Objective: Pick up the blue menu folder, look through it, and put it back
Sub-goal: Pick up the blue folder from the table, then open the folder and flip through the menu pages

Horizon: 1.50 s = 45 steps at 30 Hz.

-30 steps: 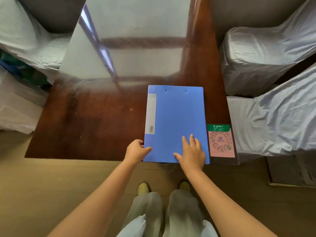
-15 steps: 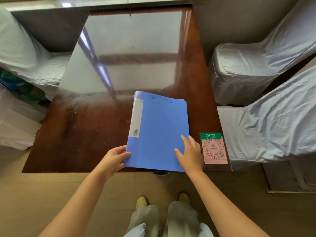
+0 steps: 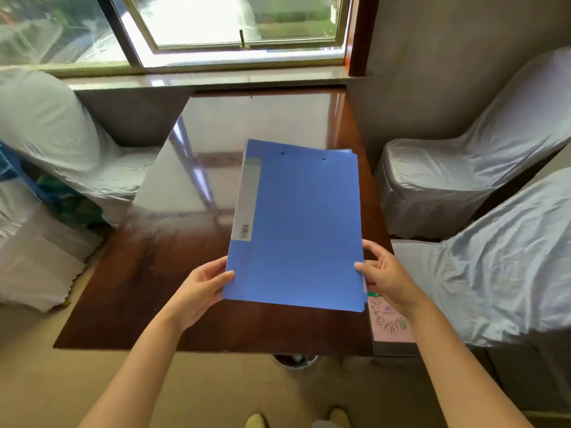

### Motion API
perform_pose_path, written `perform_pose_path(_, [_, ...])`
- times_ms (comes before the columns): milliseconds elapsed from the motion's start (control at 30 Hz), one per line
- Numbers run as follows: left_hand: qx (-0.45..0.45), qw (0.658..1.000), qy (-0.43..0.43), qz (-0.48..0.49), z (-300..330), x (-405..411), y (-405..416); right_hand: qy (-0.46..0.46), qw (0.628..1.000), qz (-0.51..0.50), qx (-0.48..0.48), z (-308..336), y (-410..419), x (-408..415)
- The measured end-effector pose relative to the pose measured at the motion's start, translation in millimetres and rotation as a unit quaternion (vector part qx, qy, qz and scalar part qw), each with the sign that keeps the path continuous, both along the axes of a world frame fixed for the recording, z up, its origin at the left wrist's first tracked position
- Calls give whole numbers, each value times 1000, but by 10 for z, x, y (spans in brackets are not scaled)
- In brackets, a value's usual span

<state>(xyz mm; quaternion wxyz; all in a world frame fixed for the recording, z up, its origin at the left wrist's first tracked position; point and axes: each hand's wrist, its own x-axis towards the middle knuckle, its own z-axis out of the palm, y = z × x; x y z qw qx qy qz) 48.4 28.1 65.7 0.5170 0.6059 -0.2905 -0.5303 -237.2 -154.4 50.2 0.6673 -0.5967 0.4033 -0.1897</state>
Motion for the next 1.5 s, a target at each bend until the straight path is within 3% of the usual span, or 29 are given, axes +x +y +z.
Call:
perform_pose_path(167, [-79, 982, -169, -27, 199, -127, -186, -51, 996, -48, -54, 268, -81, -10])
perform_pose_path(300, [-81, 888, -448, -62, 210, -270, -269, -73, 993, -52, -74, 440, -131, -13])
perform_pose_path(467, [-150, 812, -564, -10, 274, -319, -319, -95, 991, -50, -81, 534, -130, 32])
perform_pose_path(533, [-159, 804, -573, -13, 300, -326, -326, -126, 988, -57, -66, 556, -114, 107])
perform_pose_path(733, [-147, 897, -416, 22, 307, -451, -311, -182, 980, -78, -27, 579, 23, 300])
perform_pose_path(800, [-155, 942, -291, 58, 357, -473, -290, -171, 980, -94, -23, 582, 12, 302])
perform_pose_path(867, [-174, 967, -159, 100, 430, -474, -285, -149, 981, -115, -48, 590, -11, 277])
perform_pose_path(1000, [-133, 974, -46, 179, 569, -466, -317, -149, 977, -128, -84, 523, -13, 167])
perform_pose_path(1067, [-143, 975, 42, 163, 615, -389, -327, -182, 970, -146, -75, 537, -28, 124])
perform_pose_path(1133, [-127, 987, -11, 103, 655, -329, -296, -198, 964, -158, -78, 580, -63, 97])
perform_pose_path(1233, [-92, 985, -70, 132, 610, -336, -238, -201, 965, -150, -79, 658, -95, 64])
perform_pose_path(1367, [-122, 975, 76, 171, 584, -373, -150, -203, 972, -109, -44, 699, -114, -30])
perform_pose_path(1500, [-155, 953, 178, 187, 520, -400, -111, -198, 980, -3, -17, 725, -155, -197])
